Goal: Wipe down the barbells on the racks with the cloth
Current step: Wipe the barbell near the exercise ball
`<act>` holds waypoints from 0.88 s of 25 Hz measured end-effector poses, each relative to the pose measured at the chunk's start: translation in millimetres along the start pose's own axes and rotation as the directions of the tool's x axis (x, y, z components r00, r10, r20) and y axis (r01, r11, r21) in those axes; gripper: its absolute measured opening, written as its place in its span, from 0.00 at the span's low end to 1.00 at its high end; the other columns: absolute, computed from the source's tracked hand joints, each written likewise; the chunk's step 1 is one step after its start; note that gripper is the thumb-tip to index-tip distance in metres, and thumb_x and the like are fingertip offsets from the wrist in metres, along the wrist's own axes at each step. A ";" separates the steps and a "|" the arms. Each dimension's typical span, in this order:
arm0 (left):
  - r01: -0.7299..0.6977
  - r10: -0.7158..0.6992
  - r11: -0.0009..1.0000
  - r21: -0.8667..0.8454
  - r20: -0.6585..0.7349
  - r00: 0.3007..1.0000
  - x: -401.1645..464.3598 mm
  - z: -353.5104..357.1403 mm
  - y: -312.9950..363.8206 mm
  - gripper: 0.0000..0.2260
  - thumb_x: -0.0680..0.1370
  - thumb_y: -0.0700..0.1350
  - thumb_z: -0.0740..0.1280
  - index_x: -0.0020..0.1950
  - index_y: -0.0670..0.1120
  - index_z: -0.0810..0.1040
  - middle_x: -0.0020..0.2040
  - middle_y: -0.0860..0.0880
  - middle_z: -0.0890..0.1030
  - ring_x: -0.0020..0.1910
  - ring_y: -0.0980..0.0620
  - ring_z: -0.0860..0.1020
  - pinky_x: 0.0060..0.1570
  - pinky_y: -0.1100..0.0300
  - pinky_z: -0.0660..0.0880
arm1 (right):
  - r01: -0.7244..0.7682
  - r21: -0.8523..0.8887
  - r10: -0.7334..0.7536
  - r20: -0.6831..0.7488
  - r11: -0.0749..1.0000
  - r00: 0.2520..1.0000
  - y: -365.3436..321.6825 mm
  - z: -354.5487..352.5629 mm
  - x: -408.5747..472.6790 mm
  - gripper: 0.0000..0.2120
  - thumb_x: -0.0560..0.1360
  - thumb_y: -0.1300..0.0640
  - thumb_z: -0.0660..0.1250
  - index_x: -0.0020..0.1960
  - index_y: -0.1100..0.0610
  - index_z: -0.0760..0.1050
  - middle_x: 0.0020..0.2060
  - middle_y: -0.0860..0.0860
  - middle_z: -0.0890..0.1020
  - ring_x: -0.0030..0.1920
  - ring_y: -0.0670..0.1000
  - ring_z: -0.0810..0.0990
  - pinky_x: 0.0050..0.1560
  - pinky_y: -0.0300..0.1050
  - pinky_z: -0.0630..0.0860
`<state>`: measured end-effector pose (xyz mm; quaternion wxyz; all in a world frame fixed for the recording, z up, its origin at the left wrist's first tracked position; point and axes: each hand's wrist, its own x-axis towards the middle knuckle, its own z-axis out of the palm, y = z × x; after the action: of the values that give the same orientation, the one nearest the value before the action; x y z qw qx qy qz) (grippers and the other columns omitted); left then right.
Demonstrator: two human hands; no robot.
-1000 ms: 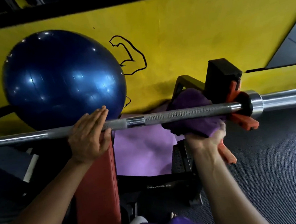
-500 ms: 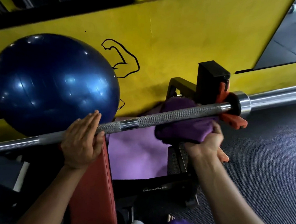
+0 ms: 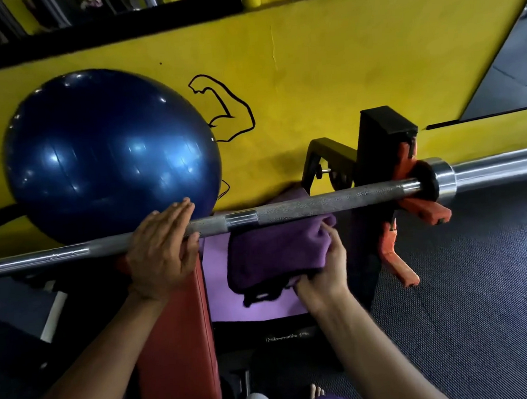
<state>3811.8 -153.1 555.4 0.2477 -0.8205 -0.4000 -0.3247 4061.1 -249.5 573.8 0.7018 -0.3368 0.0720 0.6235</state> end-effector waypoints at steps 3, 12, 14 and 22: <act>0.026 -0.025 1.000 -0.014 0.036 0.999 -0.8 -1.4 -1.1 0.20 0.84 0.49 0.57 0.72 0.40 0.75 0.71 0.45 0.77 0.67 0.44 0.78 0.69 0.45 0.70 | -0.116 -0.159 0.110 -0.047 0.980 0.993 -4.6 -13.8 -22.0 0.18 0.80 0.47 0.61 0.43 0.54 0.85 0.42 0.57 0.85 0.45 0.56 0.84 0.49 0.51 0.75; 0.173 -0.155 0.981 -0.088 0.174 0.972 0.4 -7.3 6.2 0.22 0.85 0.53 0.55 0.73 0.44 0.75 0.72 0.48 0.76 0.69 0.48 0.76 0.72 0.48 0.64 | -0.007 -0.299 -0.039 -0.146 0.954 0.988 -5.3 29.3 -68.8 0.13 0.76 0.43 0.67 0.40 0.49 0.83 0.34 0.48 0.84 0.31 0.48 0.83 0.35 0.43 0.76; 0.150 -0.123 0.982 -0.118 0.209 0.970 -0.6 -11.9 2.8 0.22 0.85 0.54 0.55 0.74 0.44 0.74 0.73 0.49 0.75 0.70 0.49 0.74 0.73 0.48 0.64 | 0.127 -0.320 -0.170 -0.112 0.939 0.979 2.2 34.7 -76.3 0.09 0.79 0.49 0.65 0.49 0.51 0.82 0.37 0.42 0.84 0.36 0.41 0.83 0.41 0.42 0.77; 0.130 -0.106 0.989 -0.075 0.260 0.960 -27.6 -41.9 -51.8 0.26 0.85 0.57 0.52 0.77 0.45 0.70 0.77 0.49 0.70 0.76 0.52 0.67 0.78 0.36 0.47 | 0.634 -0.408 -0.180 0.901 -0.657 0.394 43.0 44.3 -21.7 0.22 0.80 0.49 0.58 0.72 0.57 0.71 0.71 0.53 0.73 0.75 0.56 0.67 0.77 0.60 0.57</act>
<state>3742.5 -165.8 570.7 0.1363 -0.8406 -0.4616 -0.2485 4002.7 -242.7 602.4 0.3615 -0.5921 -0.7198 -0.0261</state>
